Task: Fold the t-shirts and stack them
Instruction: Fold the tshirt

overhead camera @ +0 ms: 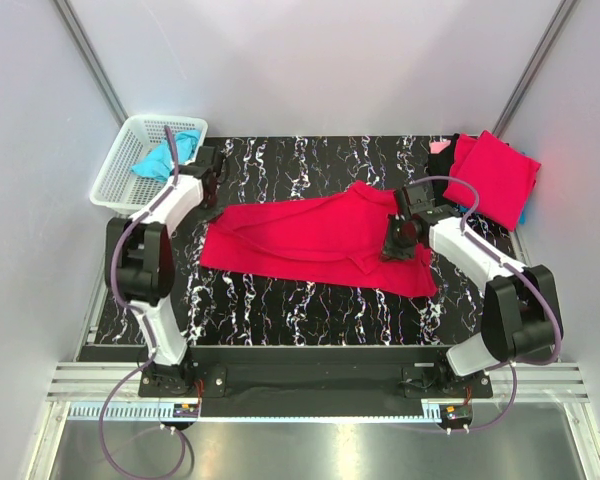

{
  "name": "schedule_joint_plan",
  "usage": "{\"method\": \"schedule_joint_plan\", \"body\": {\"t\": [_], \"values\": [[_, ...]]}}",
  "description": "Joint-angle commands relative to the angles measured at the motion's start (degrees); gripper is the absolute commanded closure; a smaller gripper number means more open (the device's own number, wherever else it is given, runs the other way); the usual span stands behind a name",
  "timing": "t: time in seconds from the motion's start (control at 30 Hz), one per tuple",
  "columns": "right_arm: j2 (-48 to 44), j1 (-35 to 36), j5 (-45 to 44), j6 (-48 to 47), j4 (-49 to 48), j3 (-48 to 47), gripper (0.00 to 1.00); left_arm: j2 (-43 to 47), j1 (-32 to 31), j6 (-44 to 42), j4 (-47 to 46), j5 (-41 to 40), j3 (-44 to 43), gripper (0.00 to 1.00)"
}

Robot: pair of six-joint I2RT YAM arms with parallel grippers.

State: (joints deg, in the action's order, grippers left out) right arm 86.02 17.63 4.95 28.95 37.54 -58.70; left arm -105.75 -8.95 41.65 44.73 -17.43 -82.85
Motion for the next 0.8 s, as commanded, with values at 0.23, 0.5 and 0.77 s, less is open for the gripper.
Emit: {"method": "schedule_joint_plan", "body": {"t": [0.23, 0.5, 0.77], "values": [[-3.5, 0.2, -2.8, -2.2, 3.1, -5.9, 0.74, -10.8, 1.0, -0.1, -1.4, 1.3, -8.7, 1.0], [-3.7, 0.3, -2.8, -2.2, 3.8, -5.3, 0.73, -4.8, 2.2, 11.2, 3.2, -8.8, -1.7, 1.0], [-5.0, 0.2, -2.5, -1.1, 3.9, -4.3, 0.74, -4.1, 2.2, 7.4, 3.1, -6.1, -0.3, 0.61]]}}
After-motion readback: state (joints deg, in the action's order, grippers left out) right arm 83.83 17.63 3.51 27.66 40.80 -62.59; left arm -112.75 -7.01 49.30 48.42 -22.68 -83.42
